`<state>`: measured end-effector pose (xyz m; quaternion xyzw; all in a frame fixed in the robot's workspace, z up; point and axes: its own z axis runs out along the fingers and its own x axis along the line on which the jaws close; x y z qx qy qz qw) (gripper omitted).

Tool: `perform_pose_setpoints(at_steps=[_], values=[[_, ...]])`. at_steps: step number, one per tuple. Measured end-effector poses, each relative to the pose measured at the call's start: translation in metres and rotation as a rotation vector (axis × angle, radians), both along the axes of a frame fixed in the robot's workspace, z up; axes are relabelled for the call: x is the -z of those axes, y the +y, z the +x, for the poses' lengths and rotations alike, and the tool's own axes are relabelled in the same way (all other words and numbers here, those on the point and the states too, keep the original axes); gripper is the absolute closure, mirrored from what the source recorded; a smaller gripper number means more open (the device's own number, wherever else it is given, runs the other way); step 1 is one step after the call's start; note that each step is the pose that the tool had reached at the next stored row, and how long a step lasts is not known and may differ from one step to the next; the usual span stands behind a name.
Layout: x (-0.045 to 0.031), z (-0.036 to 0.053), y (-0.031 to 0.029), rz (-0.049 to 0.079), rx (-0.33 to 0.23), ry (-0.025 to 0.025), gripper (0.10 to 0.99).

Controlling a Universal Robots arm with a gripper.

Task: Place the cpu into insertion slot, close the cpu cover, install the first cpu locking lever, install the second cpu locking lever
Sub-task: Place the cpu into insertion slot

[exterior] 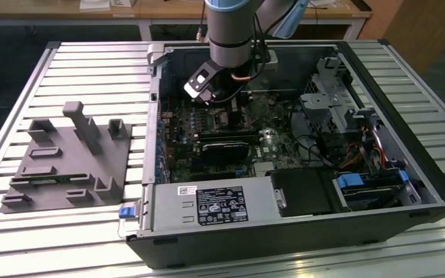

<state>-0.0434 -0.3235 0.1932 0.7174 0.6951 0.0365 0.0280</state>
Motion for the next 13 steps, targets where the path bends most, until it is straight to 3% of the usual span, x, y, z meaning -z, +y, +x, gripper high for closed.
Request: perform_pose_setpoints(at_steps=[13], values=[[0.0025, -0.0005, 0.0019, 0.001, 0.000, -0.0007, 0.537]])
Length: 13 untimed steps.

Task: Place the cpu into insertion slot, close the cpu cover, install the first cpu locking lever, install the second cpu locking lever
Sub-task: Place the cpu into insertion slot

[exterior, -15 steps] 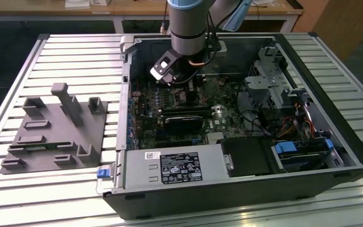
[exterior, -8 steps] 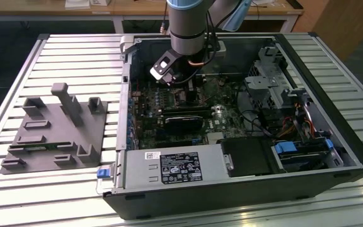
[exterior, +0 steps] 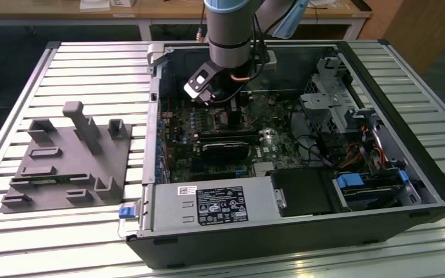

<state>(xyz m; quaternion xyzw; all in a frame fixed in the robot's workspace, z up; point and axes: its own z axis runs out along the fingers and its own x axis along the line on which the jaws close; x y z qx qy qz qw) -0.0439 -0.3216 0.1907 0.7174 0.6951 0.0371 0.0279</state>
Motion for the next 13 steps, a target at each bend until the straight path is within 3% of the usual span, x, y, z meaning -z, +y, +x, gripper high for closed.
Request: perform_pose_setpoints(at_steps=[1, 2, 5, 9, 13], values=[[0.0000, 0.0000, 0.0000, 0.000, 0.000, 0.0002, 0.537], [-0.0003, -0.0001, -0.0001, -0.001, 0.000, 0.0006, 0.475], [-0.0017, -0.0001, -0.0002, -0.001, 0.000, 0.0007, 0.475], [-0.0096, -0.0001, -0.0002, -0.001, 0.000, 0.0006, 0.475], [-0.0100, 0.0000, -0.0001, -0.001, 0.000, 0.0004, 0.475]])
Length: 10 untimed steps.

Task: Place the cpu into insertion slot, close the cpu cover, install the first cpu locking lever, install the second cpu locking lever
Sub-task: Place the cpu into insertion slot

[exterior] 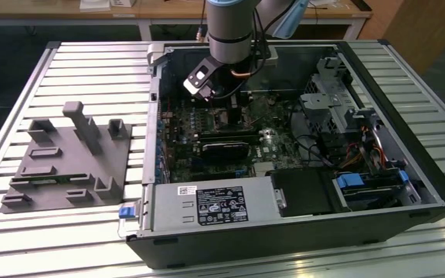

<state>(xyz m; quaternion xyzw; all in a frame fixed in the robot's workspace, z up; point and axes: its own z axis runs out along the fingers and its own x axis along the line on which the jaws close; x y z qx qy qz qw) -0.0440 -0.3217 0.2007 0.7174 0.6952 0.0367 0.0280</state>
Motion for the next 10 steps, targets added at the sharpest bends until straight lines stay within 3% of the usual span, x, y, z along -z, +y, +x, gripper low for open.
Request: perform_pose_setpoints(at_steps=[4, 6, 7, 9, 10], values=[[-0.0003, 0.0000, 0.0000, 0.000, 0.000, 0.0001, 0.553], [-0.0005, 0.0000, 0.0000, 0.000, 0.000, 0.0001, 0.675], [-0.0005, 0.0000, 0.0000, 0.000, 0.000, 0.0001, 0.675], [-0.0007, 0.0000, 0.0000, 0.000, 0.000, 0.0001, 0.788], [-0.0007, 0.0000, 0.0000, 0.000, 0.000, 0.0001, 0.788]])
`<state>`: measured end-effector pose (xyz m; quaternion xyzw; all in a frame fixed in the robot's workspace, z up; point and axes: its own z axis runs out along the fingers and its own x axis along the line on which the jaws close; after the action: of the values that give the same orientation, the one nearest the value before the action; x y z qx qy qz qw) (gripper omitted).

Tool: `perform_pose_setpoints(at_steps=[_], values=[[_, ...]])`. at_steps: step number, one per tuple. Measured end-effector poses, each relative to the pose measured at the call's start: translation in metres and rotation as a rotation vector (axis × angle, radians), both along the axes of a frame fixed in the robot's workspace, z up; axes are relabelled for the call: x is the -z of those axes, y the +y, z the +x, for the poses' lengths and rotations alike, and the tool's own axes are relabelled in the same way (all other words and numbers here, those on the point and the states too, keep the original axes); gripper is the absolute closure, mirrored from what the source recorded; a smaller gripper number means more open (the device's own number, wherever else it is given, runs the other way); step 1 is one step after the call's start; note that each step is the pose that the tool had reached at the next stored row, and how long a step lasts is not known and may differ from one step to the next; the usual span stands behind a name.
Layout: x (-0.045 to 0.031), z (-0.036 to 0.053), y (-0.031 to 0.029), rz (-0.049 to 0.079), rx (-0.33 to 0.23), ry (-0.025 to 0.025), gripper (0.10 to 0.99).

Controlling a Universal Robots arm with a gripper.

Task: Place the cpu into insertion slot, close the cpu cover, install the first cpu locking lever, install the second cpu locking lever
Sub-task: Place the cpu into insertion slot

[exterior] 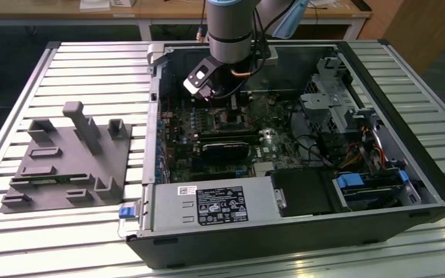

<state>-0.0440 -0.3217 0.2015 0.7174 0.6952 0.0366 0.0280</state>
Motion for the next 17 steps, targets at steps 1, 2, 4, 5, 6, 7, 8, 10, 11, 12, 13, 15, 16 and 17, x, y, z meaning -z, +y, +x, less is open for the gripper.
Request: perform_pose_setpoints(at_steps=[1, 2, 4, 5, 6, 7, 8, 10, 11, 12, 13, 15, 16, 17], values=[[-0.0001, 0.0000, 0.0000, 0.000, 0.000, 0.0000, 0.847], [-0.0002, 0.0000, 0.0000, 0.000, 0.000, 0.0000, 0.910], [-0.0003, 0.0000, 0.0000, 0.000, 0.000, 0.0000, 0.965], [-0.0004, 0.0000, 0.0000, 0.000, 0.000, 0.0000, 0.980], [-0.0005, 0.0000, 0.0000, 0.000, 0.000, 0.0000, 0.980], [-0.0005, 0.0000, 0.0000, 0.000, 0.000, 0.0000, 0.980], [-0.0006, 0.0000, 0.0000, 0.000, 0.000, 0.0000, 0.980], [-0.0007, 0.0000, 0.0000, 0.000, 0.000, 0.0000, 0.980], [-0.0008, 0.0000, 0.0000, 0.000, 0.000, 0.0000, 0.980], [-0.0008, 0.0000, 0.0000, 0.000, 0.000, 0.0001, 0.980], [-0.0006, 0.0000, 0.0000, 0.000, 0.000, 0.0000, 0.980], [0.0006, 0.0000, 0.0000, 0.000, 0.000, 0.0001, 0.980], [0.0012, 0.0000, 0.0000, 0.000, 0.000, 0.0001, 0.980], [0.0018, 0.0000, 0.0000, 0.000, 0.000, 0.0002, 0.980]])
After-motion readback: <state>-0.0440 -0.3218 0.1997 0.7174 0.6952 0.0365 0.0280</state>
